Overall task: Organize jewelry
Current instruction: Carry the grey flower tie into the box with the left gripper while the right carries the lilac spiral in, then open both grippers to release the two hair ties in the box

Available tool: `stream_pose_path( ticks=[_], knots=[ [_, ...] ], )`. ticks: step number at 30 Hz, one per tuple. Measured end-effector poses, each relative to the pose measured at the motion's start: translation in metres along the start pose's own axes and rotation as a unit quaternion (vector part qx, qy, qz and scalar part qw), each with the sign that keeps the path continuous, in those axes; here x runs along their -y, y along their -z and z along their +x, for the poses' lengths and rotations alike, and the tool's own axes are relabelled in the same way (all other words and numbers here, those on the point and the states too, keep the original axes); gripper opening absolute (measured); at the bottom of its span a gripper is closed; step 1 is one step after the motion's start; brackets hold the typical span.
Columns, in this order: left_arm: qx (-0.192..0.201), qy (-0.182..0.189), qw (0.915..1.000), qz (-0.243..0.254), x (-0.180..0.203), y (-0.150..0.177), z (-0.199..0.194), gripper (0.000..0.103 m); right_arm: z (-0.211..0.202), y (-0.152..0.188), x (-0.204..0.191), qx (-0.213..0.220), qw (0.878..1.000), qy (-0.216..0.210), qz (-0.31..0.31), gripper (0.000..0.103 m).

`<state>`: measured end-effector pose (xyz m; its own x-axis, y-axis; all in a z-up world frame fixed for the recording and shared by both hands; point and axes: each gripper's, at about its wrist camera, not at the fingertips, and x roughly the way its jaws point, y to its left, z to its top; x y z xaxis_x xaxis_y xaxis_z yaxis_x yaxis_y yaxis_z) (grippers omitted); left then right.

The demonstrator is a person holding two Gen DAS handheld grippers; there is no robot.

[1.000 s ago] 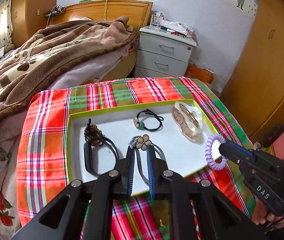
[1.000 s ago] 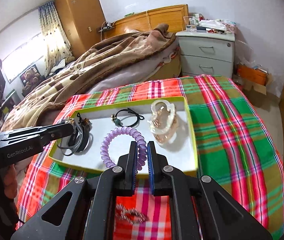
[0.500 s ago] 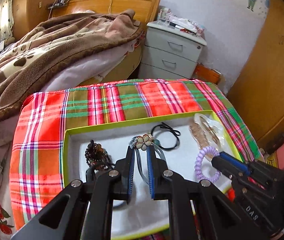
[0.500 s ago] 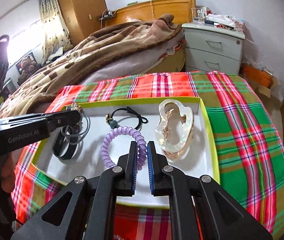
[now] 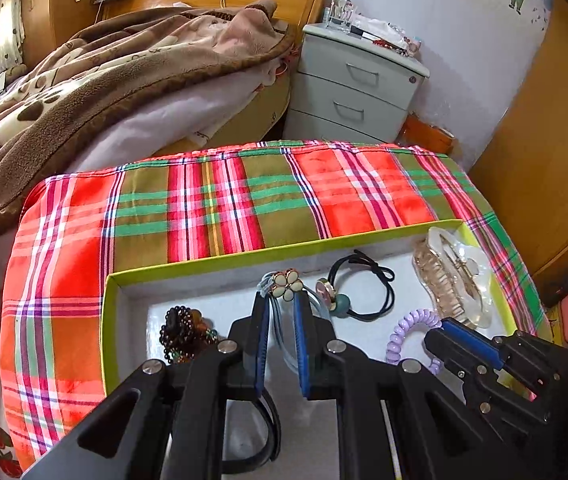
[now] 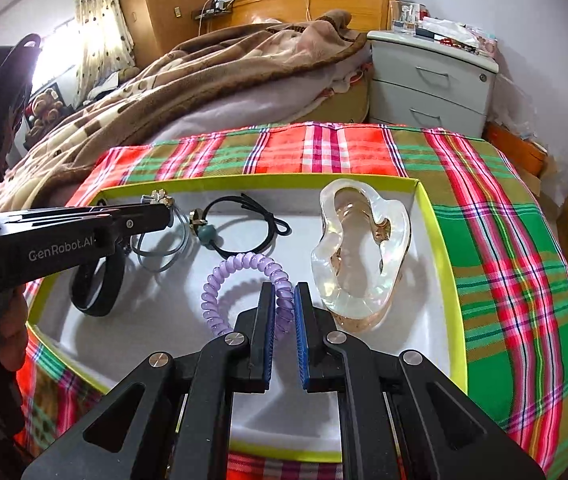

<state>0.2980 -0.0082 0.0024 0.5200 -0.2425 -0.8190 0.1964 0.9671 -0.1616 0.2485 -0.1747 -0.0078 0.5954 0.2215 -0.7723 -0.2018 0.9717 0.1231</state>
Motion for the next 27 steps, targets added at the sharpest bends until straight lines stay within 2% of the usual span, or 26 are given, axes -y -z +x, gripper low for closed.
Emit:
stream_pose_path(
  ticks=[19, 27],
  knots=[
    [-0.016, -0.004, 0.9999, -0.002, 0.000, 0.002, 0.014, 0.014, 0.004, -0.001, -0.004, -0.003, 1.000, 0.014, -0.008, 0.010],
    [-0.019, -0.003, 0.9998, -0.004, 0.001, 0.001, 0.014, 0.020, 0.005, -0.001, -0.002, -0.004, 1.000, 0.010, -0.003, 0.010]
  ],
)
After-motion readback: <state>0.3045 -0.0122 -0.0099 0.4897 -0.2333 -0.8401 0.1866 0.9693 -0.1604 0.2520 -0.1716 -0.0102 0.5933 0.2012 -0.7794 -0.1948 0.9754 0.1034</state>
